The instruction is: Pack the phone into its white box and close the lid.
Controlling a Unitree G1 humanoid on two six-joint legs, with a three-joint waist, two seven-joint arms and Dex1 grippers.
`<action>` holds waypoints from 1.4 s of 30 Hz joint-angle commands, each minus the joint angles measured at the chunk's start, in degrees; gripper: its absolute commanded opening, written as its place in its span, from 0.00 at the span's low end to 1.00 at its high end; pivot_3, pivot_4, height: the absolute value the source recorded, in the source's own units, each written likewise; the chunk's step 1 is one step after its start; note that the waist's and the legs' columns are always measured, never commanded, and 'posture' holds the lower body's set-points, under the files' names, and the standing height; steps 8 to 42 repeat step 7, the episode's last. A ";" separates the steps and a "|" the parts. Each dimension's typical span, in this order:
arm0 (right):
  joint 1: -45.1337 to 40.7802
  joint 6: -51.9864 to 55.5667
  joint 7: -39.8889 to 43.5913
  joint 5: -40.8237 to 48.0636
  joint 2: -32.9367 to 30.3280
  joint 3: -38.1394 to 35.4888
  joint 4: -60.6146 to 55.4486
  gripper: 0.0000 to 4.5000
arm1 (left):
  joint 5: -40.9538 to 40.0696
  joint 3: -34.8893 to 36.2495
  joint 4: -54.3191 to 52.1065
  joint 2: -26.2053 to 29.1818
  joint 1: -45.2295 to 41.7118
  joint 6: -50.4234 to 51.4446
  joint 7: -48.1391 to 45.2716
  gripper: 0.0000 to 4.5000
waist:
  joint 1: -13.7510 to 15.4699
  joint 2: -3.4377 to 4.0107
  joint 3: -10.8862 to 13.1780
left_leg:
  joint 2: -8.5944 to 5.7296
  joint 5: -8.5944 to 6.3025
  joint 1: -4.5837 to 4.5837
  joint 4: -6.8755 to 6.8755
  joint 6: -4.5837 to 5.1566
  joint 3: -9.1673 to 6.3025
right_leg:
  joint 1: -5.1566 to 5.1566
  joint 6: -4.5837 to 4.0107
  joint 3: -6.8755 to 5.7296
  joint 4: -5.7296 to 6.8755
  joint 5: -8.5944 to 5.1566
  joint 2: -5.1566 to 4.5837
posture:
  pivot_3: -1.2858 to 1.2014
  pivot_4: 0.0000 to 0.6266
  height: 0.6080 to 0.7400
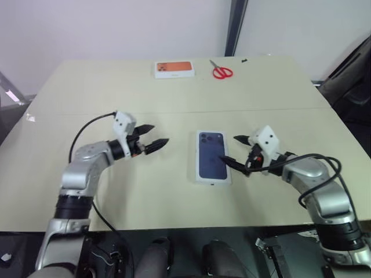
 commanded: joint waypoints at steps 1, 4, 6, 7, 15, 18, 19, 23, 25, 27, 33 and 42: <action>3.05 -1.78 1.45 1.76 -1.37 -1.84 -3.59 0.99 | -1.82 3.65 -3.94 3.51 4.43 -0.87 -1.68 0.99 | 0.03 0.01 0.01 | 0.01 0.00 0.00 -0.01 0.00 -0.01 | -0.01 -0.01 -0.01 0.00 0.00 0.00 | 0.52 0.24 0.95; 6.80 -1.55 1.42 3.11 -2.72 -5.09 -5.32 0.99 | -2.89 8.07 -3.08 6.73 9.69 -0.86 -1.93 0.99 | 0.01 0.04 0.02 | 0.01 -0.02 -0.05 -0.01 0.02 0.00 | -0.05 -0.01 0.00 0.00 0.00 -0.02 | 0.52 0.24 0.95; 8.59 -1.09 1.87 3.71 -4.09 -6.66 -6.01 0.99 | -3.65 10.25 -3.24 7.85 11.82 -0.44 -1.50 0.99 | 0.03 0.05 0.03 | 0.01 -0.03 -0.06 -0.02 0.03 0.00 | -0.07 -0.02 0.01 0.00 0.00 -0.03 | 0.52 0.24 0.95; 9.27 -1.09 2.16 3.93 -4.77 -7.40 -6.12 0.99 | -3.91 11.05 -3.34 8.28 12.68 -0.57 -1.45 0.99 | 0.03 0.05 0.03 | 0.01 -0.04 -0.06 -0.02 0.03 0.00 | -0.07 -0.02 0.01 0.00 0.00 -0.03 | 0.52 0.24 0.95; 9.27 -1.09 2.16 3.93 -4.77 -7.40 -6.12 0.99 | -3.91 11.05 -3.34 8.28 12.68 -0.57 -1.45 0.99 | 0.03 0.05 0.03 | 0.01 -0.04 -0.06 -0.02 0.03 0.00 | -0.07 -0.02 0.01 0.00 0.00 -0.03 | 0.52 0.24 0.95; 9.27 -1.09 2.16 3.93 -4.77 -7.40 -6.12 0.99 | -3.91 11.05 -3.34 8.28 12.68 -0.57 -1.45 0.99 | 0.03 0.05 0.03 | 0.01 -0.04 -0.06 -0.02 0.03 0.00 | -0.07 -0.02 0.01 0.00 0.00 -0.03 | 0.52 0.24 0.95; 9.27 -1.09 2.16 3.93 -4.77 -7.40 -6.12 0.99 | -3.91 11.05 -3.34 8.28 12.68 -0.57 -1.45 0.99 | 0.03 0.05 0.03 | 0.01 -0.04 -0.06 -0.02 0.03 0.00 | -0.07 -0.02 0.01 0.00 0.00 -0.03 | 0.52 0.24 0.95; 9.27 -1.09 2.16 3.93 -4.77 -7.40 -6.12 0.99 | -3.91 11.05 -3.34 8.28 12.68 -0.57 -1.45 0.99 | 0.03 0.05 0.03 | 0.01 -0.04 -0.06 -0.02 0.03 0.00 | -0.07 -0.02 0.01 0.00 0.00 -0.03 | 0.52 0.24 0.95; 9.27 -1.09 2.16 3.93 -4.77 -7.40 -6.12 0.99 | -3.91 11.05 -3.34 8.28 12.68 -0.57 -1.45 0.99 | 0.03 0.05 0.03 | 0.01 -0.04 -0.06 -0.02 0.03 0.00 | -0.07 -0.02 0.01 0.00 0.00 -0.03 | 0.52 0.24 0.95; 9.27 -1.09 2.16 3.93 -4.77 -7.40 -6.12 0.99 | -3.91 11.05 -3.34 8.28 12.68 -0.57 -1.45 0.99 | 0.03 0.05 0.03 | 0.01 -0.04 -0.06 -0.02 0.03 0.00 | -0.07 -0.02 0.01 0.00 0.00 -0.03 | 0.52 0.24 0.95; 9.27 -1.09 2.16 3.93 -4.77 -7.40 -6.12 0.99 | -3.91 11.05 -3.34 8.28 12.68 -0.57 -1.45 0.99 | 0.03 0.05 0.03 | 0.01 -0.04 -0.06 -0.02 0.03 0.00 | -0.07 -0.02 0.01 0.00 0.00 -0.03 | 0.52 0.24 0.95; 9.27 -1.09 2.16 3.93 -4.77 -7.40 -6.12 0.99 | -3.91 11.05 -3.34 8.28 12.68 -0.57 -1.45 0.99 | 0.03 0.05 0.03 | 0.01 -0.04 -0.06 -0.02 0.03 0.00 | -0.07 -0.02 0.01 0.00 0.00 -0.03 | 0.52 0.24 0.95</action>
